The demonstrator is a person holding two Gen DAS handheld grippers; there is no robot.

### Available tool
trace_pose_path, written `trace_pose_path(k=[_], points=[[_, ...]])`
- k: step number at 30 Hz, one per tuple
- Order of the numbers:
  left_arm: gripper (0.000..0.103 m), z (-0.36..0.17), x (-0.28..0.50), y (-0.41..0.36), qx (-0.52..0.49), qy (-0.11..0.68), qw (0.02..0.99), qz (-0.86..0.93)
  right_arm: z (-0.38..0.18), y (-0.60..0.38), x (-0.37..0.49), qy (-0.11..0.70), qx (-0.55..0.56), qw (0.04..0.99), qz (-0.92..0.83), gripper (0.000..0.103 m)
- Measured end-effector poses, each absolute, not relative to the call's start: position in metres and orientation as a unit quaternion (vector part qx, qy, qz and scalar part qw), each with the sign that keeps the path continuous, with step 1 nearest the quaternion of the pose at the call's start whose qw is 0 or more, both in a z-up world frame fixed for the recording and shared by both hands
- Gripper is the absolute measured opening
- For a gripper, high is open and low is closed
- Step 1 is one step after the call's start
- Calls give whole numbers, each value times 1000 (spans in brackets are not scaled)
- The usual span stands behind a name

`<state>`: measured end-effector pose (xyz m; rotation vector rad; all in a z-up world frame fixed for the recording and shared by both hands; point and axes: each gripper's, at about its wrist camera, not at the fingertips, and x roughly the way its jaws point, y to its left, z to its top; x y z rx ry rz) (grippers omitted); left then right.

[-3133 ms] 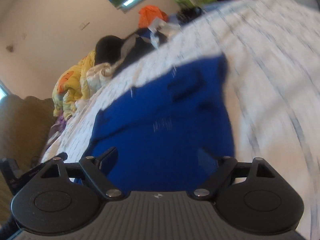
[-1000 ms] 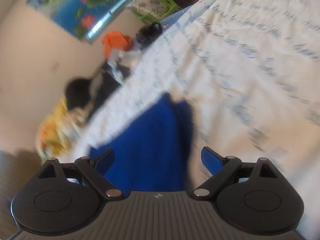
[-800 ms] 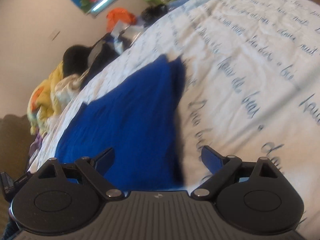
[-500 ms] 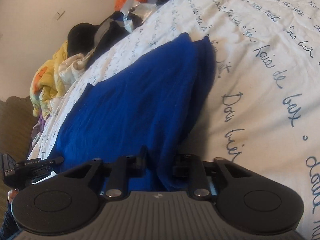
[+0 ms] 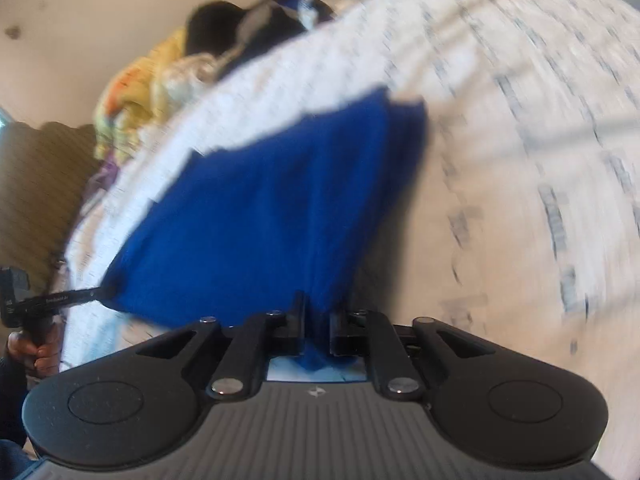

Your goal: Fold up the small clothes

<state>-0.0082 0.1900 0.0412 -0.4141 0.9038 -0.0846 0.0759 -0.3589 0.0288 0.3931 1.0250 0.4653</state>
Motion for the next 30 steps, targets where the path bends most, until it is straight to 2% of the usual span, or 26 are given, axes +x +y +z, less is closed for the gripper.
trace_pose_path(k=[2, 3, 4, 5, 6, 7, 8, 10, 14, 15, 16, 17, 18, 19, 20, 24, 26, 29, 30], points=[[43, 65, 3, 193, -193, 394, 898, -19, 34, -372, 85, 475, 222, 832, 183, 13], [69, 79, 13, 190, -185, 368, 911, -15, 42, -376, 90, 454, 233, 840, 185, 13], [90, 93, 25, 186, -179, 338, 924, -17, 51, -378, 97, 428, 241, 849, 196, 13], [95, 103, 39, 178, -172, 314, 933, -24, 57, -378, 106, 408, 249, 854, 208, 15], [95, 107, 55, 169, -163, 303, 938, -34, 61, -377, 120, 395, 259, 854, 219, 18], [87, 108, 77, 159, -154, 305, 939, -44, 61, -376, 135, 390, 269, 852, 222, 30], [81, 104, 100, 148, -145, 314, 937, -49, 59, -371, 152, 388, 275, 853, 216, 48], [59, 90, 143, 128, -125, 341, 930, -45, 52, -359, 184, 389, 274, 858, 194, 69], [58, 50, 200, 94, -56, 380, 923, -20, 37, -322, 227, 411, 201, 874, 164, 66], [45, 41, 207, 91, -42, 388, 921, -14, 35, -314, 231, 418, 172, 879, 152, 64], [18, 34, 211, 88, -33, 393, 919, -12, 32, -307, 234, 424, 144, 883, 140, 50], [12, 31, 211, 89, -30, 388, 921, -14, 31, -299, 239, 424, 125, 887, 136, 35], [7, 33, 206, 92, -37, 376, 926, -11, 32, -297, 238, 420, 114, 889, 138, 28], [7, 35, 201, 95, -41, 365, 930, -5, 33, -298, 235, 416, 113, 890, 148, 9], [7, 38, 194, 100, -42, 351, 935, 7, 37, -299, 236, 414, 125, 887, 163, 5], [10, 27, 189, 121, -60, 359, 931, 31, 54, -307, 230, 361, 141, 906, 170, 5], [12, 31, 185, 116, -35, 348, 936, 35, 44, -306, 240, 368, 130, 910, 140, 6], [32, 54, 170, 98, -12, 323, 946, 31, 41, -307, 244, 381, 145, 908, 100, 9], [55, 63, 162, 90, -3, 296, 955, 21, 48, -306, 234, 358, 153, 914, 111, 9]])
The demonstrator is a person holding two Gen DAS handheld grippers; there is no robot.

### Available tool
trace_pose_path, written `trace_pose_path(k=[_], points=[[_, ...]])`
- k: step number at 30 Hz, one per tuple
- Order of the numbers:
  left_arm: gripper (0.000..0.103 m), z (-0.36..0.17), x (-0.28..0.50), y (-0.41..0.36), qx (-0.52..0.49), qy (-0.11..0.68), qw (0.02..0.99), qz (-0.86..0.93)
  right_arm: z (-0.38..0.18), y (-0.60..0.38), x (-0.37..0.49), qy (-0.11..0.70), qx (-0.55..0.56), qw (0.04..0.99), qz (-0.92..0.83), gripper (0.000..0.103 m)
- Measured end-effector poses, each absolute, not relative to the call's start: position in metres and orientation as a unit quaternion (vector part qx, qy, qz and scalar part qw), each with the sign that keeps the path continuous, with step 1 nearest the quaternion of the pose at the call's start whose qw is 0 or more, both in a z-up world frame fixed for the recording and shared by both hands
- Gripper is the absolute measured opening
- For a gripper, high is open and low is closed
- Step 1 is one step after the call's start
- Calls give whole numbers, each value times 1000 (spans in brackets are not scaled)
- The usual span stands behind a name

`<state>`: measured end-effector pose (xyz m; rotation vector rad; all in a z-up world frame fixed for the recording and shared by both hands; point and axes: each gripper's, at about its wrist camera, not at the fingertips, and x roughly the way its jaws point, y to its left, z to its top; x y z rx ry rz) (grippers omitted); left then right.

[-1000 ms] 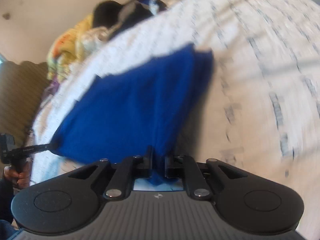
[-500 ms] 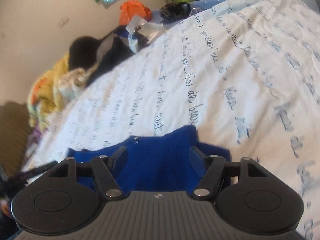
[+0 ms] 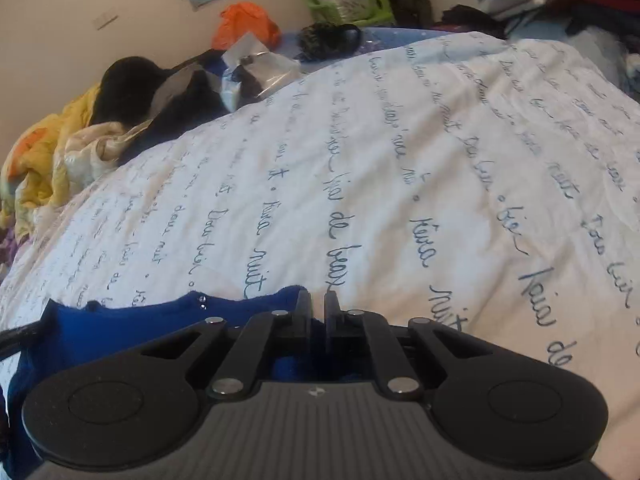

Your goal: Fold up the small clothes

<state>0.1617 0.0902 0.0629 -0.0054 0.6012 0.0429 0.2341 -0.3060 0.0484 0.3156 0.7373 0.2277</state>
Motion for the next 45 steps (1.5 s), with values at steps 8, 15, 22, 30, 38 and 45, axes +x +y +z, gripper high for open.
trace_pose_path(k=[8, 15, 22, 30, 38, 45], points=[[75, 22, 172, 40, 22, 343, 937, -55, 22, -247, 226, 363, 49, 917, 156, 9], [89, 16, 163, 54, 47, 325, 944, -32, 7, -295, 221, 330, 152, 915, 174, 8], [94, 36, 102, 24, 58, 312, 945, -81, 49, -253, 162, 328, 81, 926, 168, 34], [102, 17, 89, 47, 70, 323, 941, -69, 18, -263, 139, 325, 27, 929, 176, 61], [98, 50, -12, 107, -135, 325, 936, -19, 57, -325, 60, 379, 194, 891, 159, 80], [88, 35, -32, 160, -317, 362, 877, 10, 29, -351, 33, 449, 231, 849, 152, 81]])
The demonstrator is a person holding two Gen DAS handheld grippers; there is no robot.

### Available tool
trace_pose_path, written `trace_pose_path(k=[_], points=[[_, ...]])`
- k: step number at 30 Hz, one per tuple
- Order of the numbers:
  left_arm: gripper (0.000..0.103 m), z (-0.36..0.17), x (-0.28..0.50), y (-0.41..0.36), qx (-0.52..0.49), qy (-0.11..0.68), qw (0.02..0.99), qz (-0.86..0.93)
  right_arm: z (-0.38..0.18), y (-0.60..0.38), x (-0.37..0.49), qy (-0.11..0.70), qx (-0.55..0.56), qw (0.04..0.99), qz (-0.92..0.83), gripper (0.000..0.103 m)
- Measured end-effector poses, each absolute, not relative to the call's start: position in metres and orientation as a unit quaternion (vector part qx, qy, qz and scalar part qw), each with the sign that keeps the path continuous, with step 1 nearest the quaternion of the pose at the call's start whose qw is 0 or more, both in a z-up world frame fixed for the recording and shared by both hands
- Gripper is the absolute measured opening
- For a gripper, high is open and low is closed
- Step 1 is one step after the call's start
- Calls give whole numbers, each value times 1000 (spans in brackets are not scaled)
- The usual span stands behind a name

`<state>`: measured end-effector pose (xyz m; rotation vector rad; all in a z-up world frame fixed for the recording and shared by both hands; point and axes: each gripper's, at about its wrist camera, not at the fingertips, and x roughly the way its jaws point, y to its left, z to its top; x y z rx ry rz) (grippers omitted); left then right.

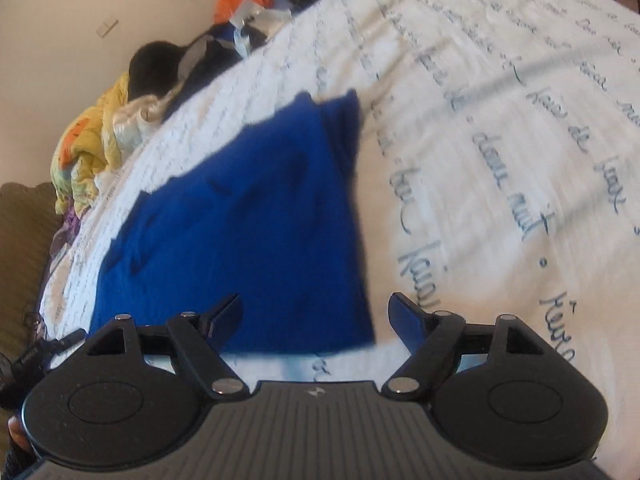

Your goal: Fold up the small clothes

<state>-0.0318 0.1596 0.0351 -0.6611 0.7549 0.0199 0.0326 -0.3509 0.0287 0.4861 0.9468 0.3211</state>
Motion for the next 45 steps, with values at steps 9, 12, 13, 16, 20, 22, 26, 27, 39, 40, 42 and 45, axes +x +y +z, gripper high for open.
trace_pose_path(k=[9, 12, 13, 16, 20, 22, 26, 27, 39, 40, 42, 45], points=[[9, 50, -22, 162, -245, 400, 883, 4, 42, -340, 48, 464, 152, 853, 187, 7], [13, 33, -24, 164, -217, 417, 882, 18, 37, -347, 43, 475, 102, 860, 152, 5], [17, 31, -29, 164, -209, 408, 889, 15, 30, -348, 42, 471, 105, 861, 159, 5], [51, 46, -30, 161, -215, 402, 890, 25, 37, -346, 42, 477, 107, 859, 149, 10], [85, 87, -16, 131, -135, 301, 944, 13, 71, -339, 53, 403, 120, 896, 138, 43], [84, 92, 15, 102, -75, 276, 958, -5, 81, -321, 74, 364, 110, 912, 155, 77], [71, 67, 98, 54, -25, 302, 952, -48, 72, -264, 142, 345, 68, 918, 184, 82], [66, 57, 115, 45, -8, 308, 950, -47, 66, -252, 157, 351, 59, 917, 180, 82], [85, 13, 145, 62, 7, 320, 947, -36, 27, -238, 192, 354, -25, 920, 169, 81], [86, 14, 145, 62, 6, 320, 947, -36, 38, -233, 192, 357, -9, 921, 155, 82], [86, 14, 146, 62, 5, 320, 947, -37, 55, -224, 187, 323, 15, 928, 186, 82], [87, 14, 146, 62, 4, 320, 947, -38, 44, -198, 203, 353, -19, 915, 196, 83]])
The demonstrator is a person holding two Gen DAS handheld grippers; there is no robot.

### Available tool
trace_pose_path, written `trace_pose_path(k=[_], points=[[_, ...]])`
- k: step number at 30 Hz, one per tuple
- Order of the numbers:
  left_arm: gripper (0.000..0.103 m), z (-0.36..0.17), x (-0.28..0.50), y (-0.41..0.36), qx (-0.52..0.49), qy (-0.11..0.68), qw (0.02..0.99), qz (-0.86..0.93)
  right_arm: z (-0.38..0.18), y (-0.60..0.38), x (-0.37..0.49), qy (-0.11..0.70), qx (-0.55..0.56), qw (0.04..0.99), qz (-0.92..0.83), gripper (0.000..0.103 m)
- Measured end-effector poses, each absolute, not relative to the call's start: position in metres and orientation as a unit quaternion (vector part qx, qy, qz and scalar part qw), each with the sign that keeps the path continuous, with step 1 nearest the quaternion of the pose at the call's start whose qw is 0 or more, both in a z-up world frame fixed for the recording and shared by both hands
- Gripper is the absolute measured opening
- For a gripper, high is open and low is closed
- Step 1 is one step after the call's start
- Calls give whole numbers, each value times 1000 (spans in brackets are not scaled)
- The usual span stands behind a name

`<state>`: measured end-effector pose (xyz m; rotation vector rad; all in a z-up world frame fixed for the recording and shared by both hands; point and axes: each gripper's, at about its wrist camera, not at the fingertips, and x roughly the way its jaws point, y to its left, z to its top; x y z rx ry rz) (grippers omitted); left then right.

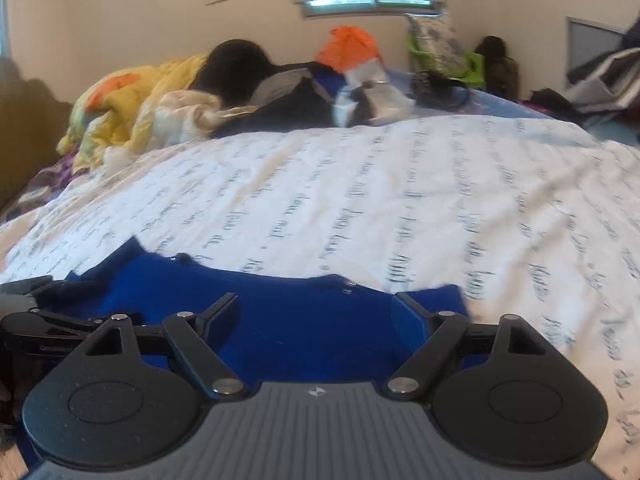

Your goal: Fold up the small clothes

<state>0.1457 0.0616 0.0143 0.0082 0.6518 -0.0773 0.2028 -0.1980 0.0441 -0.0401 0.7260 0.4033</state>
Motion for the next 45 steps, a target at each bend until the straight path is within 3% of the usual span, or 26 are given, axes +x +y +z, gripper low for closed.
trace_pose_path(k=[1, 3, 8, 12, 15, 17, 25, 28, 32, 34, 36, 39, 45], points=[[87, 15, 145, 61, 4, 320, 947, -38, 28, -193, 213, 381, -43, 906, 181, 83], [87, 15, 144, 61, 3, 319, 947, -38, 8, -202, 215, 334, -44, 921, 197, 92], [90, 15, 145, 61, 1, 320, 946, -42, 25, -192, 228, 391, -43, 907, 147, 93], [93, 16, 145, 60, 1, 322, 946, -47, 53, -164, 209, 355, 3, 908, 221, 93], [93, 16, 145, 60, 1, 322, 946, -47, 30, -129, 231, 407, -29, 886, 218, 93], [95, 16, 145, 60, -1, 323, 945, -49, 9, -117, 234, 364, -79, 903, 213, 103], [99, 30, 112, 68, -28, 315, 948, -43, 24, -125, 233, 382, -48, 907, 169, 103], [103, 38, 70, 77, -72, 319, 941, -91, 47, -154, 183, 332, -21, 919, 211, 103], [103, 21, 55, 62, -16, 331, 939, -94, 24, -169, 158, 371, -60, 906, 195, 103], [103, 14, 52, 48, 44, 326, 941, -86, 5, -174, 141, 313, -93, 921, 210, 103], [100, 20, 48, 43, 54, 331, 940, -70, 13, -180, 141, 331, -73, 918, 205, 103], [100, 37, 23, 57, 10, 328, 943, -52, 26, -185, 123, 344, -77, 917, 186, 103], [100, 38, -39, 100, -192, 366, 911, -7, 5, -216, 89, 306, -65, 927, 209, 103]])
